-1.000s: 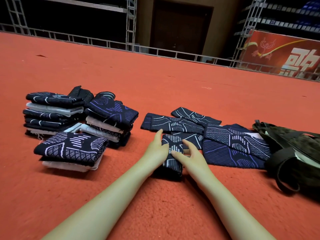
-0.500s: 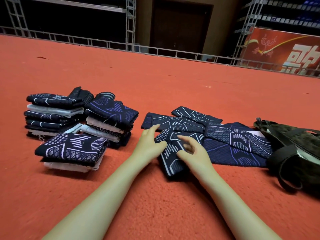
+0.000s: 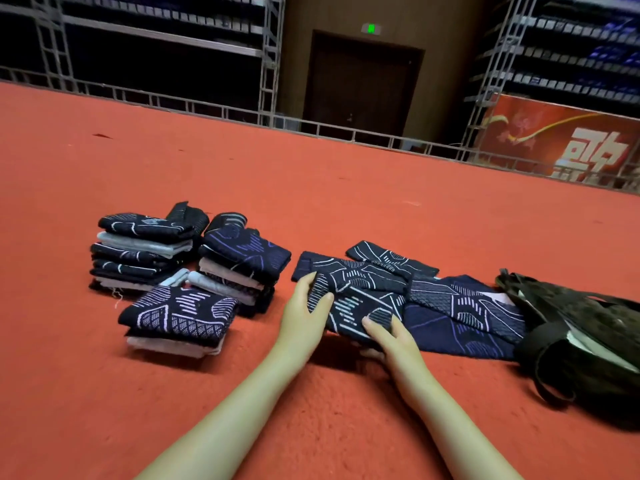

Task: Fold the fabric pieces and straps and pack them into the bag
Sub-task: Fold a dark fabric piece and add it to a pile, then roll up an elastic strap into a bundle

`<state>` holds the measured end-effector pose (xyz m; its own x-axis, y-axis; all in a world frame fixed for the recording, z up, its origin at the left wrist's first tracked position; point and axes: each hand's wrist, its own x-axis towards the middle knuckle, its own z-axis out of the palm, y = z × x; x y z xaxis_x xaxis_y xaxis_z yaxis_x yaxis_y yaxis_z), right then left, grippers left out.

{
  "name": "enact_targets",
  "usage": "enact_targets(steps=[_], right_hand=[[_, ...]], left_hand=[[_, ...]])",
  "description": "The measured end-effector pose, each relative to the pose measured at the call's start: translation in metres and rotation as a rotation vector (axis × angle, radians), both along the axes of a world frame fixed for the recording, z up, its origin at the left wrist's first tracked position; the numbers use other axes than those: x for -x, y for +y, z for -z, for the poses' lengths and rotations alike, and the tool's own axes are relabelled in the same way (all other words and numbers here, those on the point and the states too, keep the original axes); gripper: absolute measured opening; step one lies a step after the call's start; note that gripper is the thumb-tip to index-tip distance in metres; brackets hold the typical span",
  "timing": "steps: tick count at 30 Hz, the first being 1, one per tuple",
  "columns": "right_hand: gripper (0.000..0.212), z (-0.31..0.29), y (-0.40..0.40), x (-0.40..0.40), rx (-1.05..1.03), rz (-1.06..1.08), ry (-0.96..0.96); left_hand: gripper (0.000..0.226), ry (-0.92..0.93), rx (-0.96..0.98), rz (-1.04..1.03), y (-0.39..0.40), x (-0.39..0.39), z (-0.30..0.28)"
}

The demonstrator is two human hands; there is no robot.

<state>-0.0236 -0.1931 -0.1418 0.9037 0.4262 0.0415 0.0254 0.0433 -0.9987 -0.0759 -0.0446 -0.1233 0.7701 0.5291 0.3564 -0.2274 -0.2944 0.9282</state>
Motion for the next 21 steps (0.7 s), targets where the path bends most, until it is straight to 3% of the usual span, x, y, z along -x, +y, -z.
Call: enact_targets(steps=[2, 5, 8, 12, 16, 21], right_hand=[[0.052, -0.005, 0.007, 0.012, -0.056, -0.051, 0.019], [0.025, -0.018, 0.027, 0.034, -0.098, -0.059, -0.033], [0.006, -0.037, 0.062, 0.055, -0.015, -0.046, -0.116], [0.003, -0.053, 0.121, 0.073, 0.074, -0.041, -0.139], [0.022, -0.046, 0.171, 0.084, 0.108, -0.014, -0.123], [0.045, -0.028, 0.193, 0.09, 0.462, 0.056, -0.24]], left_hand=[[0.038, -0.003, -0.104, -0.029, 0.011, 0.017, -0.009], [0.044, 0.054, -0.247, -0.078, 0.038, 0.045, -0.026], [0.048, 0.123, -0.293, -0.166, 0.07, 0.07, -0.048], [0.047, 0.173, -0.283, -0.277, 0.119, 0.098, -0.071], [0.054, 0.295, -0.277, -0.334, 0.16, 0.114, -0.064], [0.055, 0.694, -0.521, -0.326, 0.177, 0.129, -0.022]])
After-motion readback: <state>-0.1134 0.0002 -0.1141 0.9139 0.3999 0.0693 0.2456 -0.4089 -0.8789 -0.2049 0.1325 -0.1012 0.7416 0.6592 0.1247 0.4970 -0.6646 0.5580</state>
